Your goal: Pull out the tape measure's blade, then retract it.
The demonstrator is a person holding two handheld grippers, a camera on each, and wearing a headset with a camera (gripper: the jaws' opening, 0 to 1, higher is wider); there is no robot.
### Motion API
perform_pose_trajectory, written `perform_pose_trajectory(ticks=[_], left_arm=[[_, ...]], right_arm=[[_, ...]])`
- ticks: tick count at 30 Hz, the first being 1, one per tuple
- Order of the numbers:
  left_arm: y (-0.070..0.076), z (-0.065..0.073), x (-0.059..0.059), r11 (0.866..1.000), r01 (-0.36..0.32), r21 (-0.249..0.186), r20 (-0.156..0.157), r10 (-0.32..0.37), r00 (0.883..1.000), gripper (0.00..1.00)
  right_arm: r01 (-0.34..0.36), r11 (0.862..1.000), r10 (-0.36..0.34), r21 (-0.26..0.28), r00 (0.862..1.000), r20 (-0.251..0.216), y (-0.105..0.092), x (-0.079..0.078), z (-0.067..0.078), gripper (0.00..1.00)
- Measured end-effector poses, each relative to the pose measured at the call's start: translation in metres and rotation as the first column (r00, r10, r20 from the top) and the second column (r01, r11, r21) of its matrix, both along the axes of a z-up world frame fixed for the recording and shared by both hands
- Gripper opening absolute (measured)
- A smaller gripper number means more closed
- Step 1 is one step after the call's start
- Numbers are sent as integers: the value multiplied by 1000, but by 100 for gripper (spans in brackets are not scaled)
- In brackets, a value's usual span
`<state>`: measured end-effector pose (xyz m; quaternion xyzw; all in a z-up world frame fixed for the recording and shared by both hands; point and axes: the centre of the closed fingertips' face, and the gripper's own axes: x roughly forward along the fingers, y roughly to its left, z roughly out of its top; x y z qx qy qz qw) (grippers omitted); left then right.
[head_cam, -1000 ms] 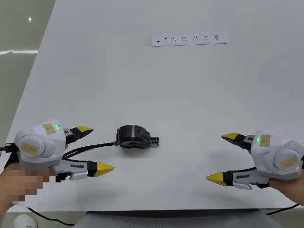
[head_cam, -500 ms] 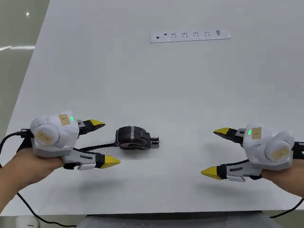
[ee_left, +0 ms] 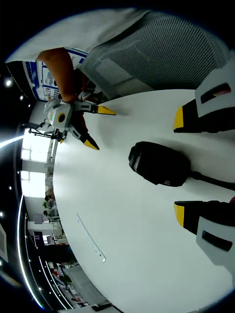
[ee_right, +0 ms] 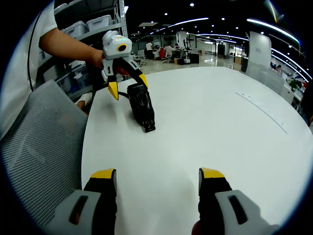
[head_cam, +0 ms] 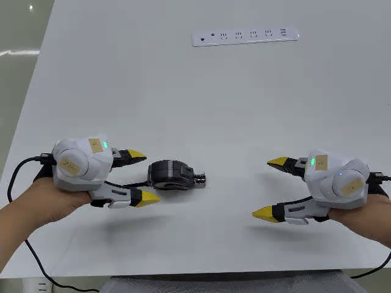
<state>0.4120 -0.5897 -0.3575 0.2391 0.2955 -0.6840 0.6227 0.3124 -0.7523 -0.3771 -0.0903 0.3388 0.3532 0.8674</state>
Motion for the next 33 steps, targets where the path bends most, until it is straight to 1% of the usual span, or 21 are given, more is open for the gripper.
perform_pose_trajectory(ticks=[2, 4, 7, 9, 11, 16, 22, 25, 26, 27, 29, 33], left_arm=[[-2, -1, 1, 1000, 4, 0, -2, -4, 1000, 52], [-4, -2, 1, 1000, 13, 0, 2, -13, 1000, 49], [-7, -4, 0, 1000, 29, 2, -5, -29, 1000, 44], [-9, -4, 0, 999, 34, 1, -3, -34, 999, 43], [-11, -5, 1, 999, 32, -3, -9, -32, 999, 42], [-16, -6, -1, 999, 45, -4, -8, -45, 999, 40], [-18, -8, -3, 998, 61, 3, 2, -61, 998, 36], [-19, -8, -2, 998, 60, 0, 4, -60, 998, 36], [-19, -8, -2, 998, 63, 1, 8, -63, 998, 36], [-19, -9, -2, 998, 68, 6, 19, -68, 997, 36], [-19, -9, -3, 997, 72, 5, 14, -72, 997, 35], [-20, -10, -4, 996, 85, 11, 22, -85, 996, 33]], right_arm=[[0, 1000, 0, 3, 1000, 2, 1, 2, -1, 68], [1, 1000, -1, 8, 1000, 3, 2, 3, -1, 68], [-3, 1000, 3, 11, 1000, 9, 4, 5, 0, 67], [-4, 1000, 4, 14, 1000, 11, 4, 7, 0, 67], [-4, 1000, 4, 11, 1000, 18, 4, 8, 0, 66], [3, 1000, -3, 14, 1000, 28, 4, 11, 1, 66], [6, 1000, -6, 15, 999, 33, 4, 12, 1, 65], [6, 1000, -7, 15, 999, 31, 4, 11, 1, 65], [6, 1000, -7, 15, 999, 32, 4, 11, 1, 65], [5, 1000, -6, 16, 999, 32, 4, 11, 1, 65], [3, 1000, -4, 14, 999, 32, 4, 11, 0, 65], [0, 1000, 0, 17, 999, 37, 5, 12, 1, 64]])
